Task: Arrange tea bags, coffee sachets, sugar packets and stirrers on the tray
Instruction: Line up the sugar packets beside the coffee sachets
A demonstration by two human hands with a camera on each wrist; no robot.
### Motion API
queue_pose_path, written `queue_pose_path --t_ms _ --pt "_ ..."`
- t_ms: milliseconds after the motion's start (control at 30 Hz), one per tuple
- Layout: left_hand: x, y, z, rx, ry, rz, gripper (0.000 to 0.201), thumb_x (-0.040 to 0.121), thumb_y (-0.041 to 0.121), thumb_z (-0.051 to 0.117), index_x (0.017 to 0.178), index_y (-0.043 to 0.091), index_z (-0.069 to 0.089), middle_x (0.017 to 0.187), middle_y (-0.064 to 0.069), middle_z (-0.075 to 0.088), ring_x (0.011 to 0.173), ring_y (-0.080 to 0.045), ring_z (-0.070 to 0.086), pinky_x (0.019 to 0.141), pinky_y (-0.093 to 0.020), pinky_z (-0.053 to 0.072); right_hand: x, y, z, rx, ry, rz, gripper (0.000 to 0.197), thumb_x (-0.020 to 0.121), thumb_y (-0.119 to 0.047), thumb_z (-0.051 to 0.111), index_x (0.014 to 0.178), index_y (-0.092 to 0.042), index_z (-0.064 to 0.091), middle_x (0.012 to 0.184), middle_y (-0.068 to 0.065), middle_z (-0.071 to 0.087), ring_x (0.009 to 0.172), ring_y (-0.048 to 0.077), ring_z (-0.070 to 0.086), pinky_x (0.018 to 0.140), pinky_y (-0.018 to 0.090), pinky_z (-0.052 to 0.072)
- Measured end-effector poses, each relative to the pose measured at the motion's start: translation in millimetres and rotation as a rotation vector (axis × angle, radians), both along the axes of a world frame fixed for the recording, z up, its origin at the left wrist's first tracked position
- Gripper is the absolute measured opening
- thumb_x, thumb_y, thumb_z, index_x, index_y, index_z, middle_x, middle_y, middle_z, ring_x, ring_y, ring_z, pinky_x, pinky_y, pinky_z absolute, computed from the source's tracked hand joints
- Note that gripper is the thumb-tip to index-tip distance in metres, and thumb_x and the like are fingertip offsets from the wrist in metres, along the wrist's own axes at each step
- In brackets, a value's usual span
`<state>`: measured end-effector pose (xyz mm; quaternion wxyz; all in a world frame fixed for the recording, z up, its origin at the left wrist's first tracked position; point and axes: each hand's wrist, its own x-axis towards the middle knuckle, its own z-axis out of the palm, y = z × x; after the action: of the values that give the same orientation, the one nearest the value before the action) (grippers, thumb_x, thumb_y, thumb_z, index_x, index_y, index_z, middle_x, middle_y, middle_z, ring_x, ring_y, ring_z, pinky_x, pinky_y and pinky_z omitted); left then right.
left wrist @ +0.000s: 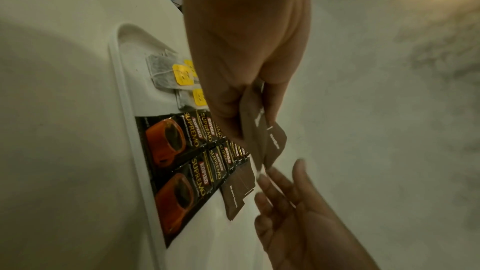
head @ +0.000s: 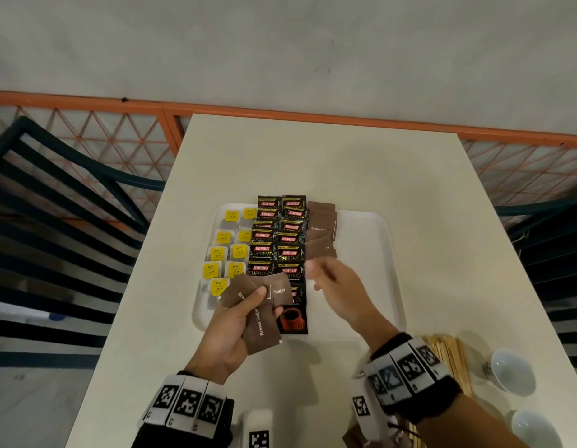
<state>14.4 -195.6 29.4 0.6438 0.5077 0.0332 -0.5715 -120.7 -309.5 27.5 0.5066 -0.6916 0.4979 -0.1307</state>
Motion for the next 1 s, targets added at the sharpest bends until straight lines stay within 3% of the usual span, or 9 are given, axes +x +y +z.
queue_pose_path --t_ms 100,267,367,467,600,800,1000 --pt "-6.9 2.0 3.1 -0.025 -0.017 -0.06 0.017 0.087 0.001 0.056 0.102 0.004 0.063 0.074 -0.015 0.072 0.058 -0.023 0.069 0.052 -0.03 0.057 1.5 20.6 4.9 0.075 -0.071 0.125 0.025 0.089 -0.028 0.058 0.111 -0.018 0.061 0.092 -0.014 0.061 0.084 0.001 0.057 0.069 0.013 0.041" --pt "-10.5 8.6 -0.8 -0.023 -0.027 -0.083 0.02 0.087 0.0 0.055 0.105 0.004 0.062 0.092 -0.02 0.07 0.073 -0.026 0.071 0.061 -0.035 0.059 -7.0 26.6 -6.5 0.04 -0.081 0.09 0.014 0.088 -0.021 0.06 0.1 -0.016 0.063 0.09 -0.003 0.067 0.081 0.008 0.061 0.066 0.013 0.048" --pt "-8.2 13.7 -6.6 0.013 -0.017 -0.081 0.018 0.089 0.003 0.053 0.104 0.007 0.063 0.089 -0.019 0.07 0.071 -0.027 0.071 0.064 -0.038 0.06 -16.9 19.9 -12.6 0.102 -0.123 -0.006 0.001 0.086 -0.015 0.062 0.088 -0.015 0.062 0.08 0.0 0.067 0.072 0.01 0.063 0.06 0.013 0.05" --pt "-7.0 18.1 -7.5 0.011 0.031 -0.082 0.015 0.092 0.007 0.049 0.1 0.005 0.061 0.084 -0.016 0.072 0.067 -0.025 0.071 0.063 -0.035 0.06 -27.3 1.9 -24.3 0.124 -0.128 -0.163 0.002 0.085 -0.01 0.064 0.083 -0.011 0.063 0.071 0.003 0.067 0.063 0.013 0.061 0.058 0.019 0.048" --pt "-5.5 20.6 -11.1 0.031 0.055 -0.069 0.018 0.092 0.009 0.049 0.103 -0.001 0.06 0.083 -0.015 0.07 0.065 -0.02 0.068 0.062 -0.032 0.059 -29.7 -23.5 -40.9 0.051 -0.025 -0.258 0.003 0.083 -0.015 0.066 0.081 -0.015 0.063 0.067 -0.002 0.064 0.067 0.014 0.058 0.065 0.023 0.044" --pt "-1.7 19.5 -12.0 0.049 0.051 -0.061 0.016 0.092 0.005 0.049 0.1 0.001 0.062 0.088 -0.016 0.069 0.065 -0.02 0.069 0.061 -0.032 0.059 -19.9 -43.0 -53.3 -0.034 0.109 -0.275 0.015 0.082 -0.02 0.067 0.089 -0.007 0.064 0.073 0.001 0.063 0.081 0.021 0.061 0.077 0.03 0.046" --pt "-1.4 17.4 -9.8 0.032 0.075 -0.053 0.02 0.092 0.005 0.047 0.105 0.001 0.061 0.089 -0.016 0.071 0.068 -0.022 0.07 0.066 -0.035 0.059 -14.8 -44.1 -61.2 -0.058 0.085 -0.317 0.017 0.079 -0.017 0.071 0.086 -0.011 0.057 0.087 0.012 0.069 0.083 0.024 0.064 0.063 0.018 0.043"
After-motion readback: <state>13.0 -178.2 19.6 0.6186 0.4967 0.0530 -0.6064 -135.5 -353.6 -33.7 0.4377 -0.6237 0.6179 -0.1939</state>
